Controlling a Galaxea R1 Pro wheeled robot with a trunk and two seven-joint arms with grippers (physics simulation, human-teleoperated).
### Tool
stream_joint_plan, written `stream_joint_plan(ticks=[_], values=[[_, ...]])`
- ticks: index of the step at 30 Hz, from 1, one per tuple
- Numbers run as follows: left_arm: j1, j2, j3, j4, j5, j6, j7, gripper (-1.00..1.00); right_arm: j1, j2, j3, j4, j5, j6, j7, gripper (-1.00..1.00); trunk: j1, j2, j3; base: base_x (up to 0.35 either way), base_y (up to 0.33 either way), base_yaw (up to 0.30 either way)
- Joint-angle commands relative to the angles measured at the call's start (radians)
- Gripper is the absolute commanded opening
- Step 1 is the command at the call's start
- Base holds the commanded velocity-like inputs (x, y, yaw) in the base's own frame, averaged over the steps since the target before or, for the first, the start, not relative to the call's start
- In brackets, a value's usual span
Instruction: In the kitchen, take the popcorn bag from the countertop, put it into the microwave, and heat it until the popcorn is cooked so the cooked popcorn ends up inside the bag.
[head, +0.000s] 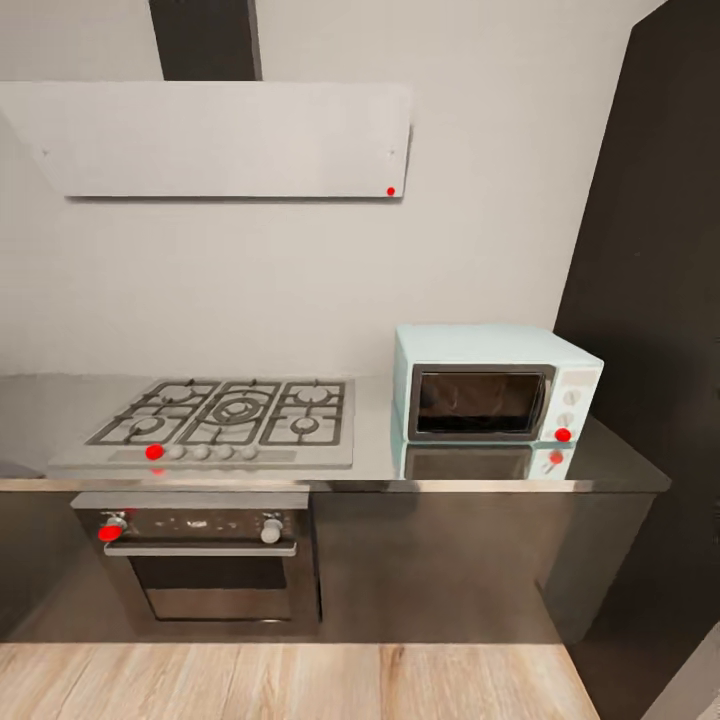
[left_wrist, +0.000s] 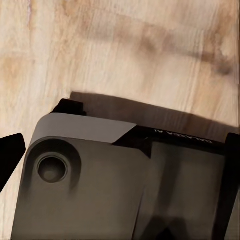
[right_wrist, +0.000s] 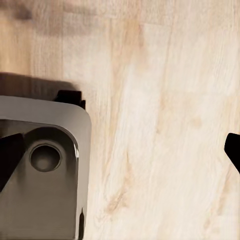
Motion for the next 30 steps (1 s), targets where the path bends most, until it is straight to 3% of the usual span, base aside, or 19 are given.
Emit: stream_joint_plan(ticks=[1,5,8,30], values=[[-0.001,0.0,-0.009,0.0,0.007,-0.002,0.004,1.0,-0.001,0.001,-0.01,0.003,0.009,-0.005,-0.003,1.0,0.0,-0.001,-0.001,0.0,-0.271,0.008],[0.0,-0.002,-0.009,0.002,0.006,-0.001,0.005,1.0,-0.001,0.003,-0.021,0.004,-0.055,-0.012,0.002,1.0,0.0,-0.001,-0.001,0.0,-0.279,0.002],[0.001,-0.002,-0.009,0.001,0.006,-0.001,0.01,1.0,-0.001,0.004,-0.022,0.003,-0.072,-0.015,0.002,1.0,0.0,-0.001,-0.001,0.0,-0.282,0.0],[0.001,-0.001,-0.007,0.002,0.006,-0.005,0.015,1.0,-0.001,0.005,-0.021,0.005,-0.07,-0.015,0.008,1.0,0.0,-0.001,-0.001,0.0,-0.282,0.0]])
